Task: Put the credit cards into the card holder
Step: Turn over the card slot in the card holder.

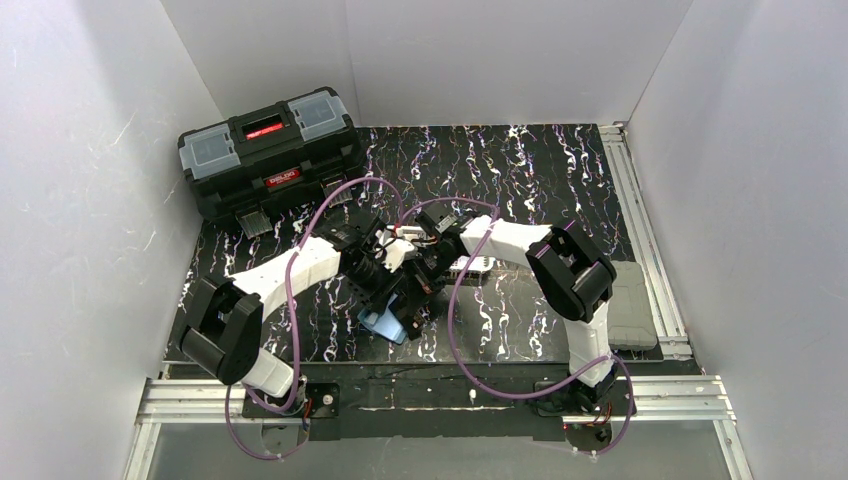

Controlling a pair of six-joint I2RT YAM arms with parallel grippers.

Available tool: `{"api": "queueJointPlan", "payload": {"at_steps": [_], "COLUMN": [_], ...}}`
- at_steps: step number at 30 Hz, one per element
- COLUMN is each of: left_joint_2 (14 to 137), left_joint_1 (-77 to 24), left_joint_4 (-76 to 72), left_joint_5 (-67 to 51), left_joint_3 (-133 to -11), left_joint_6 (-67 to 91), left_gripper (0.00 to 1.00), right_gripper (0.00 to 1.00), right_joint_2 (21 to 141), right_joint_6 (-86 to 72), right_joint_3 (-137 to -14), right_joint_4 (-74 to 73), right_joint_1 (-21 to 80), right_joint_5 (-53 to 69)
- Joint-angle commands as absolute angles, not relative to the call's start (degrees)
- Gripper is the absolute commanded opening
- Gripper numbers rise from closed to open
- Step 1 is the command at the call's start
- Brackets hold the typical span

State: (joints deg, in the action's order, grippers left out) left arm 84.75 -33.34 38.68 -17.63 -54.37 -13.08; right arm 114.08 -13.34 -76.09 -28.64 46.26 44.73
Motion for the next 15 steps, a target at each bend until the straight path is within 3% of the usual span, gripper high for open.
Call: {"api": "queueJointPlan", "payload": {"at_steps": [1, 15], "left_joint_2": [83.43, 81.88], "left_joint_1": [-33.47, -33.4], "left_joint_4": [42.27, 45.88], "left_joint_5": [-16.31, -23.66], "left_joint_3": [-55.28, -57.5], "left_joint_6": [-13.15, -13.11], "left_gripper": [0.43, 0.43], "right_gripper": [0.01, 0.01], "right_joint_2": [113.98, 116.58], "right_joint_6": [-12.75, -12.68], "right_joint_3": [-79.76, -84.36], "right_joint_4": [-28.24, -28.33], "right_joint_1": [46.67, 47.94], "right_joint_5": [46.29, 45.13]}}
